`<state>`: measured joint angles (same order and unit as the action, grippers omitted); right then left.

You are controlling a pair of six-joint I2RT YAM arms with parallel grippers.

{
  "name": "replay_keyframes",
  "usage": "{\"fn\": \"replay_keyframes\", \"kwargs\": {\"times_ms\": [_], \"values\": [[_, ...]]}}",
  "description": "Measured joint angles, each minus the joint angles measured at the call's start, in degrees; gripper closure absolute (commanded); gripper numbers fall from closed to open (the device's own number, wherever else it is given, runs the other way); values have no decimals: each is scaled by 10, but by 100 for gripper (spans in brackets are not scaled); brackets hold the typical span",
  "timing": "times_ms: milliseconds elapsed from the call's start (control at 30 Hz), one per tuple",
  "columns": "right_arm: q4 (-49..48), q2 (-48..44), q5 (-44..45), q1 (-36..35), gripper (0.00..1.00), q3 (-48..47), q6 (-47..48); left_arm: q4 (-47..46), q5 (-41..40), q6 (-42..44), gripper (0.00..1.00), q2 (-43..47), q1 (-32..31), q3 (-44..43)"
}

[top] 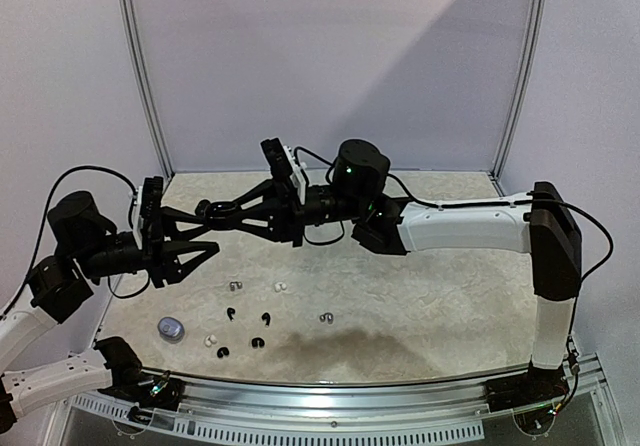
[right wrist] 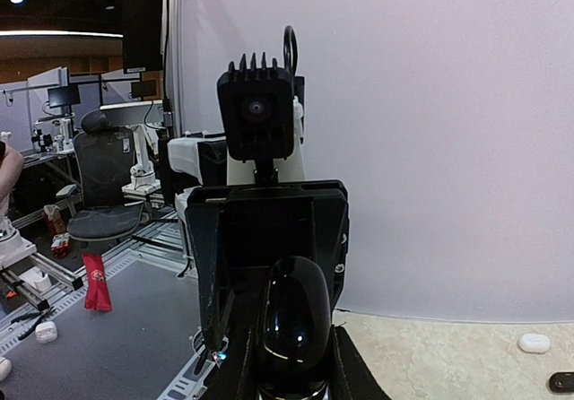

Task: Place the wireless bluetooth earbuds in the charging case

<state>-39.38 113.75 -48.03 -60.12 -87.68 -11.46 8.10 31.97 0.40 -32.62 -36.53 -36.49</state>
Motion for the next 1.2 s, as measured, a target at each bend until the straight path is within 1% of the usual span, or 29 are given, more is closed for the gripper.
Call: {"fn": "replay_keyframes", "kwargs": {"times_ms": [233, 500, 600, 733, 800, 833, 1033, 1100, 1133, 1167, 1200], "values": [[10, 0, -12, 0, 100, -7, 0, -8, 4, 0, 61, -6, 0, 0], [17, 7, -21, 0, 100, -19, 1, -23, 2, 0, 63, -16, -3, 0], [19, 9, -22, 0, 100, -19, 1, -23, -2, 2, 71, -16, -3, 0], [19, 9, -25, -2, 100, -19, 1, -23, -7, 5, 85, -15, -3, 0], [19, 9, -30, -2, 100, -21, 3, -23, -6, 8, 98, -15, -3, 0], [20, 10, -31, -2, 100, -22, 3, -23, -6, 7, 100, -15, -3, 0], [22, 12, -31, -2, 100, -27, 4, -23, -9, 9, 100, -11, -3, 0], [22, 12, -31, -2, 70, -27, 5, -21, -9, 16, 100, -9, -3, 0], [22, 12, -31, -2, 59, -27, 6, -19, -9, 21, 100, -7, -3, 0], [23, 12, -29, -2, 50, -27, 7, -17, -9, 28, 100, -7, -3, 0], [25, 12, -24, -3, 45, -27, 4, -14, -10, 37, 100, -6, -3, 0]]}}
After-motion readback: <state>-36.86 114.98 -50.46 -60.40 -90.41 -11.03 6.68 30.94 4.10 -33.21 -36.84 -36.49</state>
